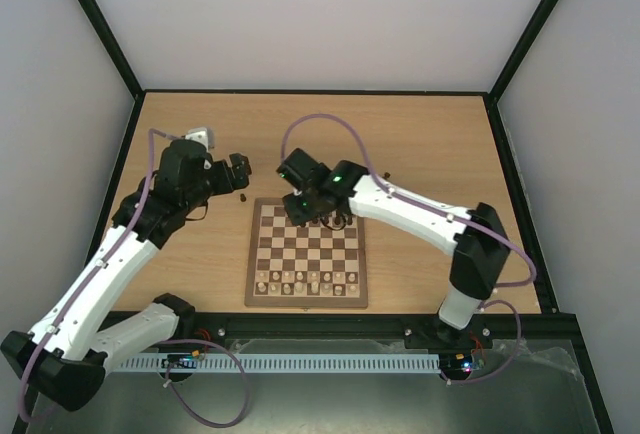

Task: Set up the chess pieces on the board
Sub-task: Place the chess piece on the chessboard.

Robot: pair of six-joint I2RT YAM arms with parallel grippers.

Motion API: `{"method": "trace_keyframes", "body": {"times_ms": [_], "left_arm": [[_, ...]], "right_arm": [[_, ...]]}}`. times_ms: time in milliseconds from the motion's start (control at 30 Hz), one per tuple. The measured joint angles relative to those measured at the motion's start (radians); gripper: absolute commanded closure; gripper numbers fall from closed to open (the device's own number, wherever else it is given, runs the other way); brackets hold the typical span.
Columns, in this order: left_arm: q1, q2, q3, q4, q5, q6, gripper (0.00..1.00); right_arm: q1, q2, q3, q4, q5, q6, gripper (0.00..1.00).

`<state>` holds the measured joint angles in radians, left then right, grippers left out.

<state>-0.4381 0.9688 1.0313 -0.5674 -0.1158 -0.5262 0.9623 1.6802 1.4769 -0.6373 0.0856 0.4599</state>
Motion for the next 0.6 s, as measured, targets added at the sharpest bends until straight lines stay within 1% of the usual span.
{"method": "trace_keyframes", "body": {"times_ms": [233,333,600], "left_arm": [[0.022,-0.037,-0.008,-0.007,-0.008,-0.006,0.01],[0.031,-0.053,-0.018,-0.008,-0.009,-0.006,0.01],[0.050,-0.074,-0.019,-0.018,-0.008,-0.005,0.01]], "right_arm": [[0.076,0.166,0.101,-0.045,0.028,-0.001,0.95],[0.079,0.210,0.123,-0.053,0.042,0.000,0.93],[0.074,0.298,0.163,-0.059,0.073,-0.004,0.93]]}}
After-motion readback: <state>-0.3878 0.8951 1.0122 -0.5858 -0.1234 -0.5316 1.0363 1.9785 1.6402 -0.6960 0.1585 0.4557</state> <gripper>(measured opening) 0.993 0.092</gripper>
